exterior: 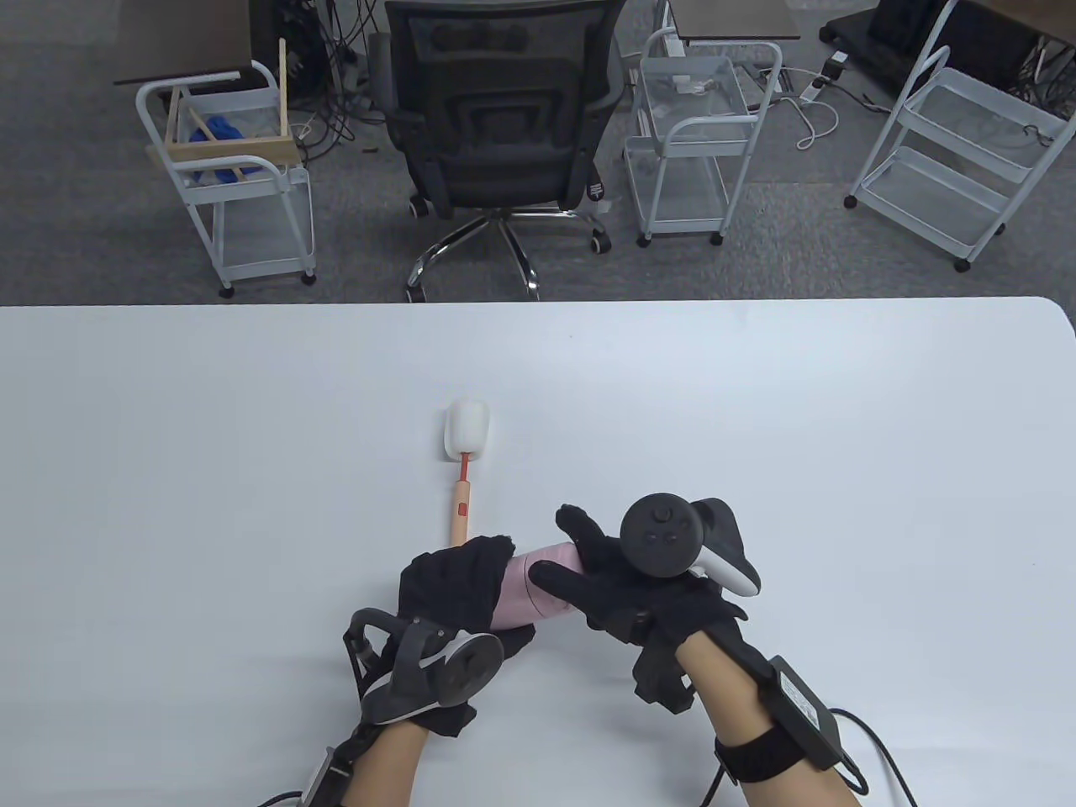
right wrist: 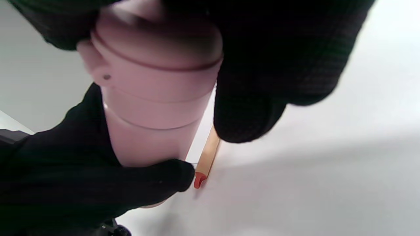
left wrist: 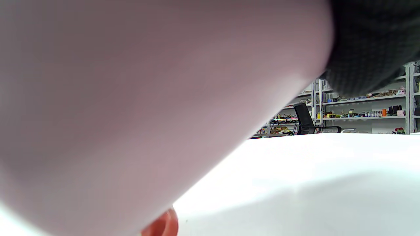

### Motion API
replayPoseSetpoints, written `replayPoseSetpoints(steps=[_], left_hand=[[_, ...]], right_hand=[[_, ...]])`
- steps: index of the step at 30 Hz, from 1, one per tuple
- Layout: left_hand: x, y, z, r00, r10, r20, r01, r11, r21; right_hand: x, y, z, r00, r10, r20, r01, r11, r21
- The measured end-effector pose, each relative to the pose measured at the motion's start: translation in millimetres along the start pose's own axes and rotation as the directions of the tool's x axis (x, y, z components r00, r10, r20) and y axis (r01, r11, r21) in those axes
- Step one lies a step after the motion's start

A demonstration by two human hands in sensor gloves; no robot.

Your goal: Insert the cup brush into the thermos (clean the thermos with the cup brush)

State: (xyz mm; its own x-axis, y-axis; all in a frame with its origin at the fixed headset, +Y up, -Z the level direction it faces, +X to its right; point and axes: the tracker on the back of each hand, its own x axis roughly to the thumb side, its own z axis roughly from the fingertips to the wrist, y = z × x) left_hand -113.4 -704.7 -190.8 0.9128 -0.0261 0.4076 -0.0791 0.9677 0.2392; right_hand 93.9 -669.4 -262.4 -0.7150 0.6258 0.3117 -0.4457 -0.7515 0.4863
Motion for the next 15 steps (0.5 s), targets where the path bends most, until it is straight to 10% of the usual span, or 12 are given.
replayPoseSetpoints(steps=[15], left_hand=[[-7, 0, -1, 0.995, 0.096, -0.032, -0.096, 0.995, 0.000]], right_hand=[[16, -12, 8, 0.949, 0.050, 0.312, -0.046, 0.999, -0.023]])
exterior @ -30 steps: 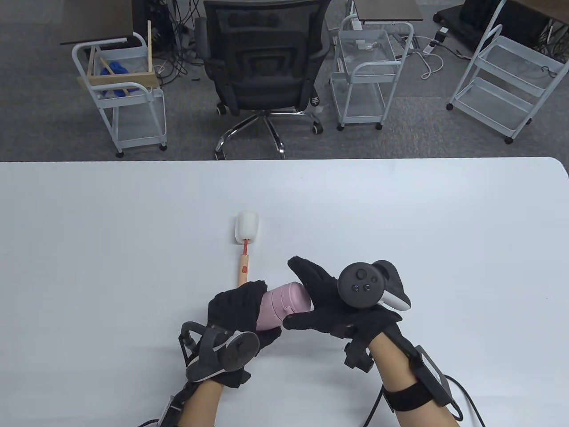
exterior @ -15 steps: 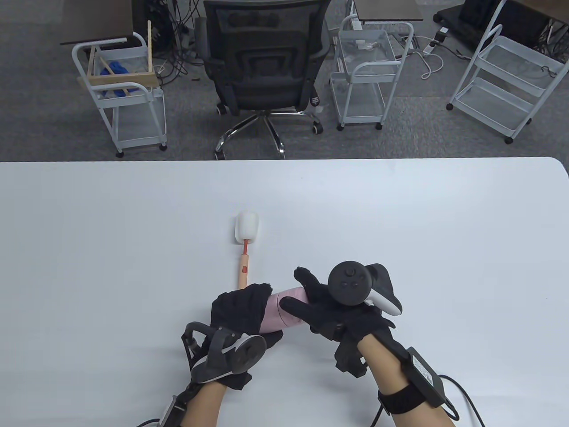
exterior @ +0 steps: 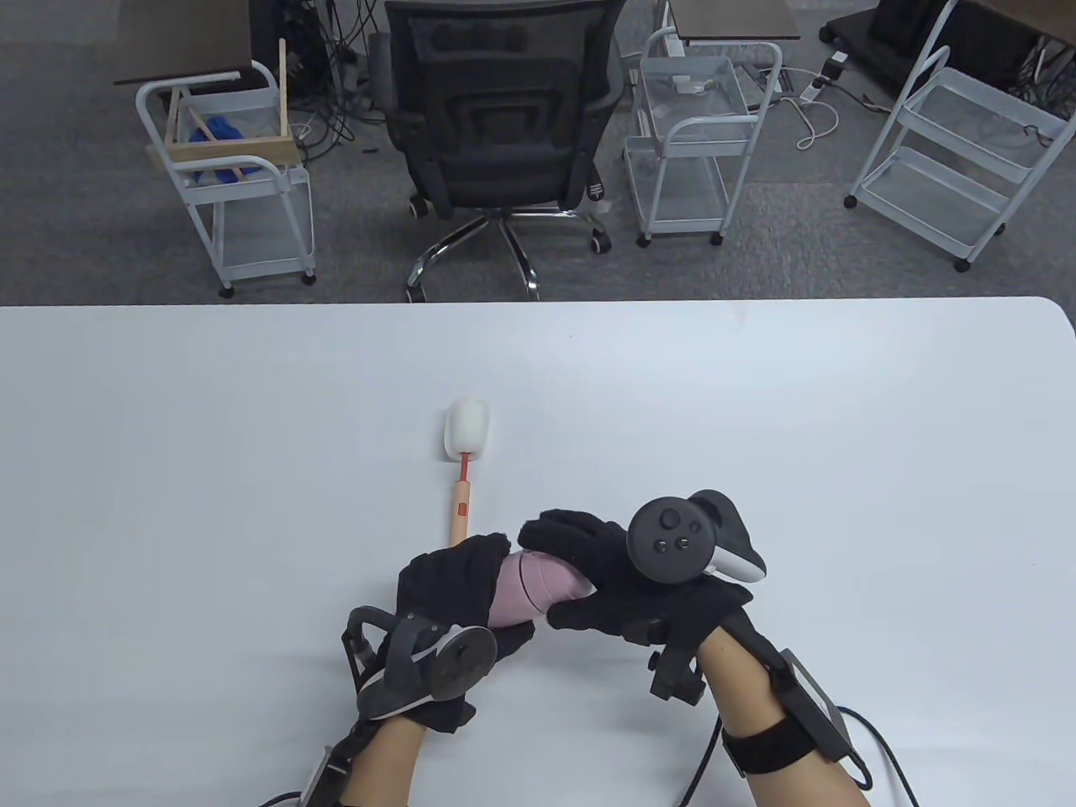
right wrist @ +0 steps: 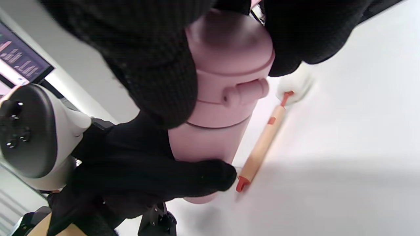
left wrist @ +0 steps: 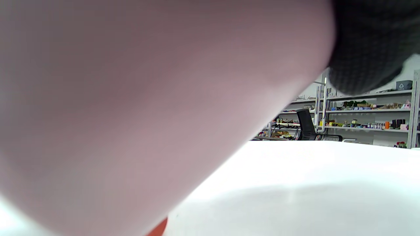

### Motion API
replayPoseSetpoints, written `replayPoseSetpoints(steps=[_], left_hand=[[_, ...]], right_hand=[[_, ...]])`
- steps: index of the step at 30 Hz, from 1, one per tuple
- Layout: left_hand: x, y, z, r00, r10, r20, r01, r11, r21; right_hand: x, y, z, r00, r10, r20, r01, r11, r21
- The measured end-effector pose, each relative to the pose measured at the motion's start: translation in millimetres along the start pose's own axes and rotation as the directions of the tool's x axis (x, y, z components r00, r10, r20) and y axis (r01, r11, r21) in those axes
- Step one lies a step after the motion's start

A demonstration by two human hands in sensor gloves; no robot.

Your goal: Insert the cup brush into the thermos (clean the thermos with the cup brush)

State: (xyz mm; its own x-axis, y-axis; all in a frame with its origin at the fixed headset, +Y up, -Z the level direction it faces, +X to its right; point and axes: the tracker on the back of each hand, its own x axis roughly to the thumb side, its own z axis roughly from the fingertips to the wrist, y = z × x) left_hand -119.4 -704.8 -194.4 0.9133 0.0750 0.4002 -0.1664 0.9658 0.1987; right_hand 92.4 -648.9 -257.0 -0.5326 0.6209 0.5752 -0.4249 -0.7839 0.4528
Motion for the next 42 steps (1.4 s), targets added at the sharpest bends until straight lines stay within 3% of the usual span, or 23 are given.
replayPoseSetpoints(steps=[3, 8, 14, 21, 25, 34, 42], left_hand=[[-2, 2, 0, 1.000, 0.022, -0.010, -0.021, 1.000, 0.003], [-11, 4, 1, 0.990, 0.128, -0.062, -0.125, 0.991, 0.045], [-18, 9, 4, 0.966, 0.240, -0.098, -0.227, 0.965, 0.129], [-30, 6, 4, 0.908, 0.396, -0.139, -0.372, 0.913, 0.170], [-34, 2, 5, 0.872, 0.467, -0.147, -0.438, 0.878, 0.190], [-40, -5, 4, 0.797, 0.583, -0.154, -0.547, 0.807, 0.224], [-46, -8, 5, 0.728, 0.671, -0.138, -0.630, 0.735, 0.251]], right_hand=[[4, -9, 6, 0.998, 0.027, 0.050, -0.024, 0.998, -0.062], [-1, -28, 18, 0.998, 0.064, -0.023, -0.067, 0.990, -0.126], [-35, -42, 31, 0.938, 0.154, -0.312, -0.226, 0.952, -0.207], [-95, -34, 38, 0.738, 0.212, -0.641, -0.386, 0.911, -0.144], [-122, -23, 40, 0.618, 0.273, -0.737, -0.432, 0.902, -0.028], [-151, -7, 44, 0.542, 0.291, -0.789, -0.387, 0.919, 0.073], [-163, 2, 46, 0.530, 0.295, -0.795, -0.361, 0.927, 0.103]])
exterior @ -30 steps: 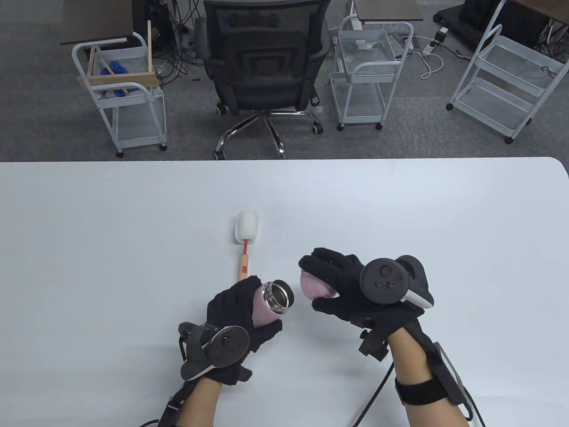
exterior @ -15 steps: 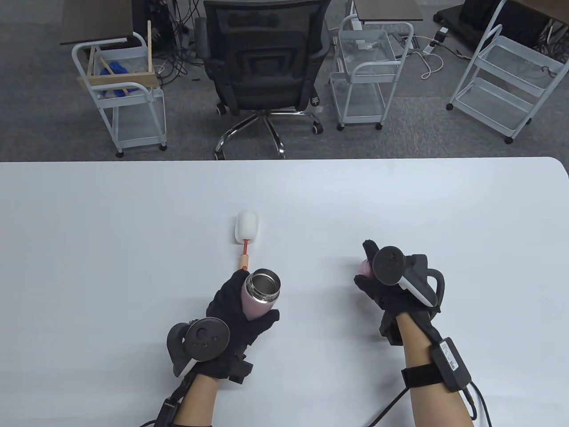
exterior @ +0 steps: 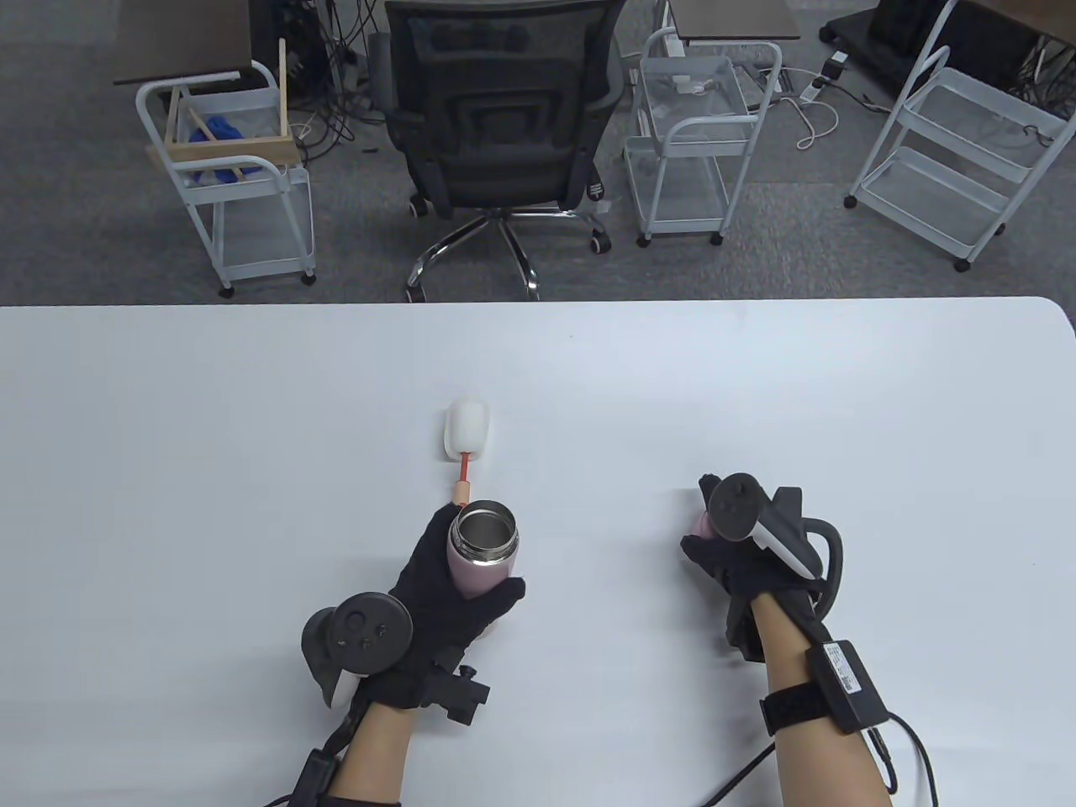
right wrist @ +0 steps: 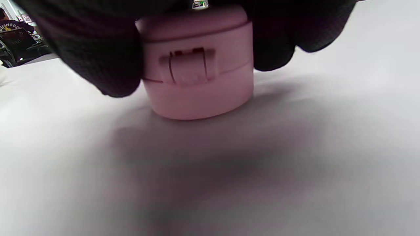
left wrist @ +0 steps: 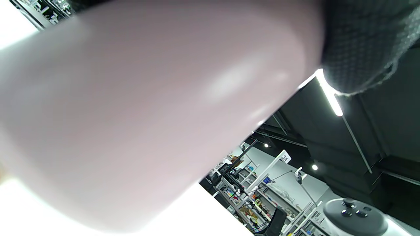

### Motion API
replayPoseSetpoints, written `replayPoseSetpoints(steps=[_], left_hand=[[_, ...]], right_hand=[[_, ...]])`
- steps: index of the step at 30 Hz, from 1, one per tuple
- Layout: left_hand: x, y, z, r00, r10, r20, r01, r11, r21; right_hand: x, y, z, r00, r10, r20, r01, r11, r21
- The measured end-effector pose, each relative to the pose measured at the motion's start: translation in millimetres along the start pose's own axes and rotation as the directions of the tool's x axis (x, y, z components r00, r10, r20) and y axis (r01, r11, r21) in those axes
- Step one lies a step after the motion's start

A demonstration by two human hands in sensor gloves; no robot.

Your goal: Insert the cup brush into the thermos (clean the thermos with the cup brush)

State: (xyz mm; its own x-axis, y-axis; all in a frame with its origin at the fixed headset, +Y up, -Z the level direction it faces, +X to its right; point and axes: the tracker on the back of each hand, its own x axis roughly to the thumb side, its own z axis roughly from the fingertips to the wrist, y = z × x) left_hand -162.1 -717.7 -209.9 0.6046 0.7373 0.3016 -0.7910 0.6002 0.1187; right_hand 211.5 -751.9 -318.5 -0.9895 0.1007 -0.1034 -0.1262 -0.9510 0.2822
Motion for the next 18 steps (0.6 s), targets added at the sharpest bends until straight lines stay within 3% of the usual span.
replayPoseSetpoints(steps=[5, 11, 18], left_hand=[[-3, 0, 0, 0.999, 0.046, -0.014, -0.046, 0.999, 0.008], [-3, 1, -1, 0.997, 0.076, -0.011, -0.076, 0.997, 0.017], [-6, 1, -1, 0.988, 0.149, -0.033, -0.148, 0.988, 0.030]], right_hand=[[0, -13, 8, 0.999, -0.048, 0.020, 0.049, 0.997, -0.064], [6, -40, 43, 0.977, -0.140, 0.161, 0.171, 0.965, -0.199], [-3, -50, 75, 0.902, -0.289, 0.320, 0.366, 0.906, -0.215]])
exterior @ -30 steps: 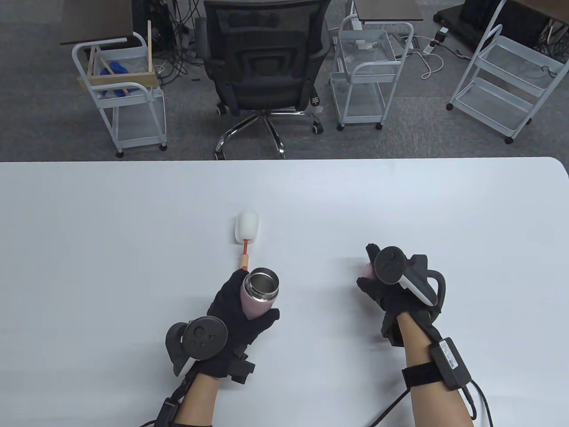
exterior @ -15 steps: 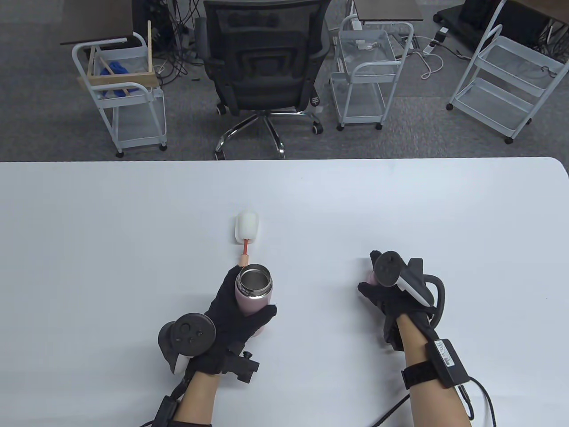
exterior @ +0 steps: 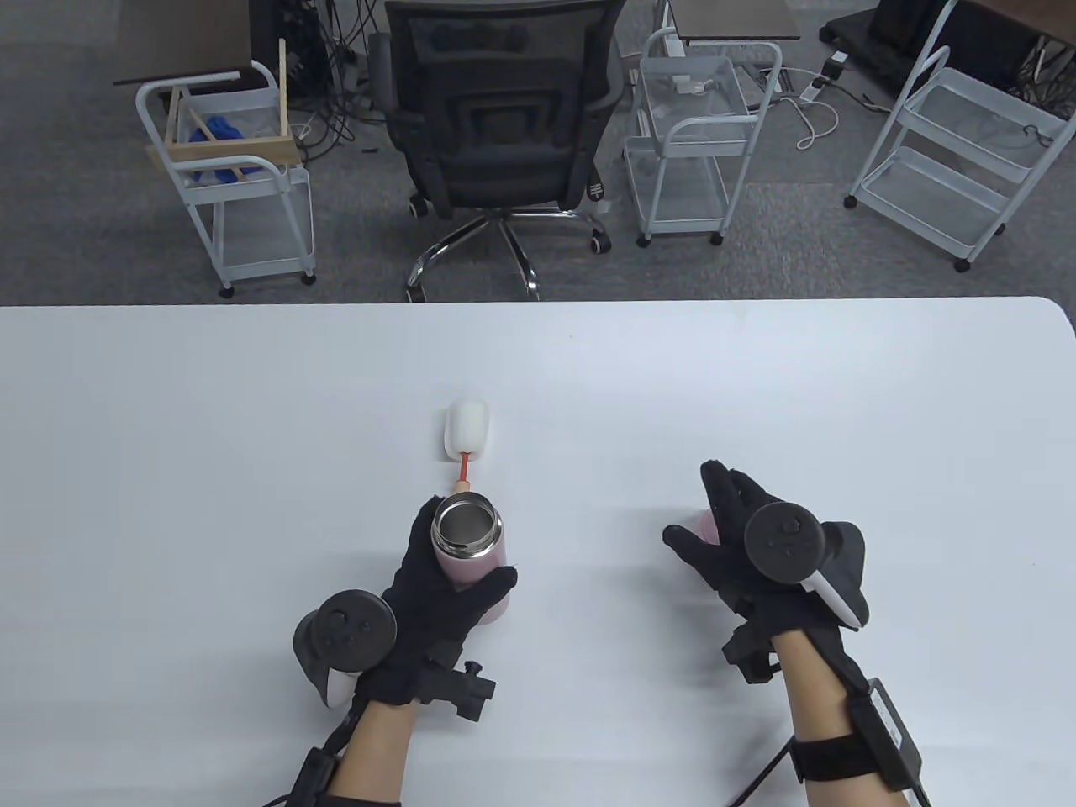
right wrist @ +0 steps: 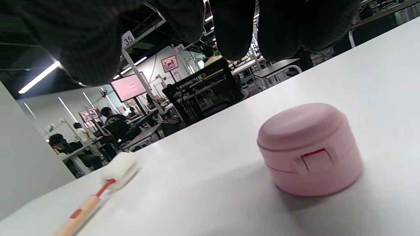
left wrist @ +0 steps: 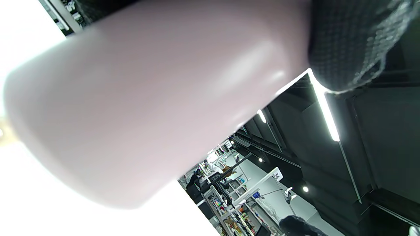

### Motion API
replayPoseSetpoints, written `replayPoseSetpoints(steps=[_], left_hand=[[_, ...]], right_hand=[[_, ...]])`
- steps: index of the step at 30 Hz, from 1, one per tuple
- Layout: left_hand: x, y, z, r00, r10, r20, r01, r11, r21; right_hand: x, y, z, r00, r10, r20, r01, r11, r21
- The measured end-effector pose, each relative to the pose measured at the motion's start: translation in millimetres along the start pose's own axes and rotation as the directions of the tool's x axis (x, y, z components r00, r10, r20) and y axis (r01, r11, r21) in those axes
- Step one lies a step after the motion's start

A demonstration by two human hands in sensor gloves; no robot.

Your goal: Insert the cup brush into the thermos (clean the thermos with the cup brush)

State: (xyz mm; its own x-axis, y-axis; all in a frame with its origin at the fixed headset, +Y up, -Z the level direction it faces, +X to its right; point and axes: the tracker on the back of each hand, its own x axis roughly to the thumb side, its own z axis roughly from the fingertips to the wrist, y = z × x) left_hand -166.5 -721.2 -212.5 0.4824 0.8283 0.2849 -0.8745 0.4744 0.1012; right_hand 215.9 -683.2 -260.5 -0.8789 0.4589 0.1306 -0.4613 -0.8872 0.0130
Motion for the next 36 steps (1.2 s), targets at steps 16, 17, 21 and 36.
replayPoseSetpoints(steps=[16, 17, 21, 36], left_hand=[[6, -26, -4, 0.958, 0.284, -0.037, -0.287, 0.947, -0.144], [8, -29, -5, 0.952, 0.305, -0.037, -0.307, 0.940, -0.149], [23, -41, -11, 0.937, 0.348, -0.022, -0.345, 0.918, -0.193], [77, -112, -32, 0.901, 0.430, -0.062, -0.422, 0.833, -0.359]], right_hand=[[-4, 16, 24, 0.776, -0.598, 0.201, 0.595, 0.799, 0.080], [-3, 17, 23, 0.755, -0.623, 0.203, 0.619, 0.780, 0.093], [-2, 20, 21, 0.706, -0.677, 0.206, 0.666, 0.734, 0.131], [1, 24, 18, 0.572, -0.792, 0.213, 0.722, 0.609, 0.328]])
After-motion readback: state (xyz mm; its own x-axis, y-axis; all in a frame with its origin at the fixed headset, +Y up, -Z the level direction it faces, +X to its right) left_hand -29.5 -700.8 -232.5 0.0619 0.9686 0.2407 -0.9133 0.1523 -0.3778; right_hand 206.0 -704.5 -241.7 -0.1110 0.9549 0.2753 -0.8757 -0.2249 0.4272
